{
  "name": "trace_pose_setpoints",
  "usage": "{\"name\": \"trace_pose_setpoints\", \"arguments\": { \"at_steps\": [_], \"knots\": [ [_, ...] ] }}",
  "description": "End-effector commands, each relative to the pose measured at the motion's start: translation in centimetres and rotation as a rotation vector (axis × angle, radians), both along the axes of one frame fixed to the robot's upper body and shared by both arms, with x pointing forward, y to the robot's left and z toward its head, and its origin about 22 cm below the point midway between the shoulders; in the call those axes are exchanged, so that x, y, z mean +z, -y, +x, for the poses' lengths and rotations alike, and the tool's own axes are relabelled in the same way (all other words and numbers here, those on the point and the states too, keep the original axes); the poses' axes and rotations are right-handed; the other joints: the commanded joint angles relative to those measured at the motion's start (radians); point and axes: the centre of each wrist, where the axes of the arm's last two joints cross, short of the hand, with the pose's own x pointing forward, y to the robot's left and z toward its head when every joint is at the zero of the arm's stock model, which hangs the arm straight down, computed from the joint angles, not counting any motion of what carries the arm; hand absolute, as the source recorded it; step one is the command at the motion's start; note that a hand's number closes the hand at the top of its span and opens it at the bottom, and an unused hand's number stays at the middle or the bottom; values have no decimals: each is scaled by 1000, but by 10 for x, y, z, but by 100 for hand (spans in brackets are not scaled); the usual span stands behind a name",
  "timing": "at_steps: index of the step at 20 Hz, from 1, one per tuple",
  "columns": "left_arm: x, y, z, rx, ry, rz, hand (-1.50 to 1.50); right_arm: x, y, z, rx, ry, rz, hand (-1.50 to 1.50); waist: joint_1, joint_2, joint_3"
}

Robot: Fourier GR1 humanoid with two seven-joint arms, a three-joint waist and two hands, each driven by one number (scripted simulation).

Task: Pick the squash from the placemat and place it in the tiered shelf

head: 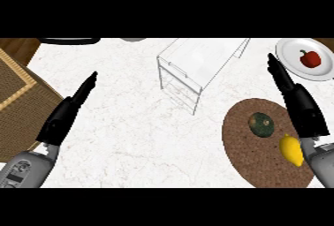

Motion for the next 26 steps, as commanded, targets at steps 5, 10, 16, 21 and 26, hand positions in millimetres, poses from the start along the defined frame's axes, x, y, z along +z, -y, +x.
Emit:
{"name": "trace_pose_setpoints", "arguments": {
  "at_steps": [5,10,16,21,26],
  "knots": [
    [-55,-27,-30,197,-214,-110,0,-10,125,-25,-410,-39,-58,-150,-72,4,0],
    [-73,-6,-44,153,-311,-174,0,-74,168,-44,-721,-175,78,150,-34,11,5],
    [-87,-17,-48,168,-320,-190,0,-90,161,-50,-342,-44,214,-150,-29,3,0],
    [-76,-4,-48,170,-305,-162,0,-43,157,-41,-186,-140,77,-150,-30,-1,-1],
    [-78,-7,-39,153,-306,-181,0,4,129,-25,-137,-378,-191,-150,-22,-1,-5]
  ]
}}
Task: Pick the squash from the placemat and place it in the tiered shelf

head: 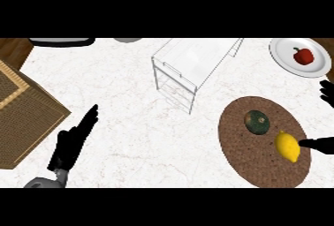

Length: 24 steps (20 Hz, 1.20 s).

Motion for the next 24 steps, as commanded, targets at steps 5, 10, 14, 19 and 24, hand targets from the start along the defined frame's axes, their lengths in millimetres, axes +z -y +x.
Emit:
{"name": "trace_pose_setpoints", "arguments": {
  "at_steps": [5,10,14,19,24],
  "knots": [
    [-1,-6,1,-21,-7,10,0,48,-27,8,-42,-203,-620,-150,25,1,-5],
    [-1,18,10,-38,-1,4,0,56,-84,24,-123,-287,-788,-150,30,5,-1],
    [-2,12,5,-28,6,-6,0,37,-132,35,-67,-338,-777,-150,15,3,1],
    [-3,29,10,-19,7,-18,0,15,-174,58,-40,-474,-752,-150,15,4,2],
    [-20,-8,1,11,-3,-19,0,15,-181,63,-69,-547,-774,-150,6,3,2]
  ]
}}
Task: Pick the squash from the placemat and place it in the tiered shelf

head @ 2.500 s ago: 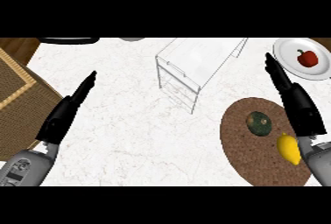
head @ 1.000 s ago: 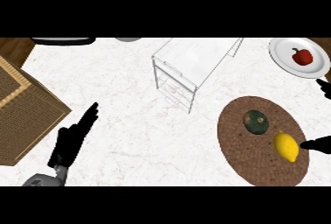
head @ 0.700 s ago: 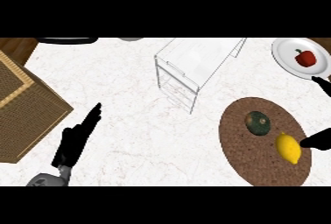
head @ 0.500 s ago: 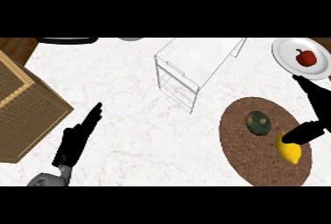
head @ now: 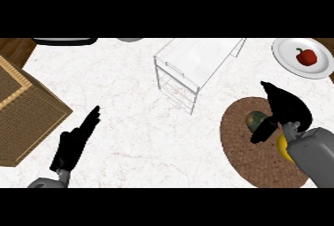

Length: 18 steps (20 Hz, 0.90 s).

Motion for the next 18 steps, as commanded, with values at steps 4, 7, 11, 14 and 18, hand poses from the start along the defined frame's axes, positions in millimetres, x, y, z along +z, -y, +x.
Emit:
{"name": "trace_pose_setpoints", "arguments": {
  "at_steps": [4,7,11,14,18],
  "knots": [
    [16,8,4,-6,-3,6,0,-16,-26,2,-54,-54,-38,-150,-5,-1,1],
    [-1,-2,3,-8,7,8,0,-3,-1,-9,-55,-42,-108,-150,-12,-2,0],
    [-3,3,-12,8,1,19,0,-19,-2,-11,-72,-22,-125,-150,-8,-2,0],
    [6,-27,10,20,2,11,0,-39,-15,-4,-71,-36,-154,-150,-8,0,0],
    [7,-16,1,-6,10,0,0,-35,-5,2,-71,-61,-138,-150,-7,-1,0]
  ]
}}
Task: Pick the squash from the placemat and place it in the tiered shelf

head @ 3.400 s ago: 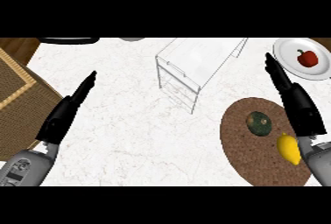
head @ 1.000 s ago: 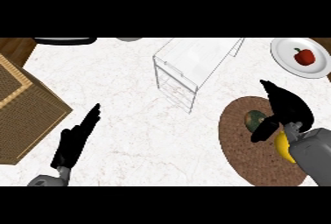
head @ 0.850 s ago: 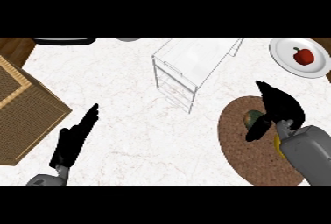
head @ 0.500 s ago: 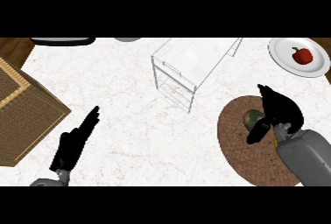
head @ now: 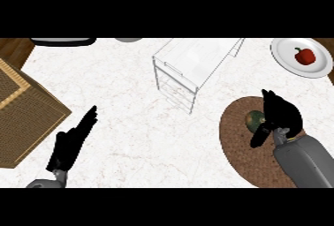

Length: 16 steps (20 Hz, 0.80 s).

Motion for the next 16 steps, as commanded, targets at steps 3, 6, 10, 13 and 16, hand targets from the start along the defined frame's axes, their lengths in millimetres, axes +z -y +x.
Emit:
{"name": "trace_pose_setpoints", "arguments": {
  "at_steps": [3,6,10,13,16],
  "knots": [
    [3,12,4,11,3,0,0,1,-10,6,-3,-39,-36,-150,1,0,0],
    [12,-3,-4,3,-1,15,0,-24,6,5,-13,-55,-46,-150,3,0,0],
    [-4,15,-5,-3,-9,-18,0,-43,24,3,-2,-67,-55,-150,1,0,0],
    [6,14,5,-12,-11,5,0,-42,26,4,6,-61,-44,-150,0,0,0],
    [7,22,9,3,6,-7,0,-42,22,16,2,-66,-24,-150,0,0,0]
  ]
}}
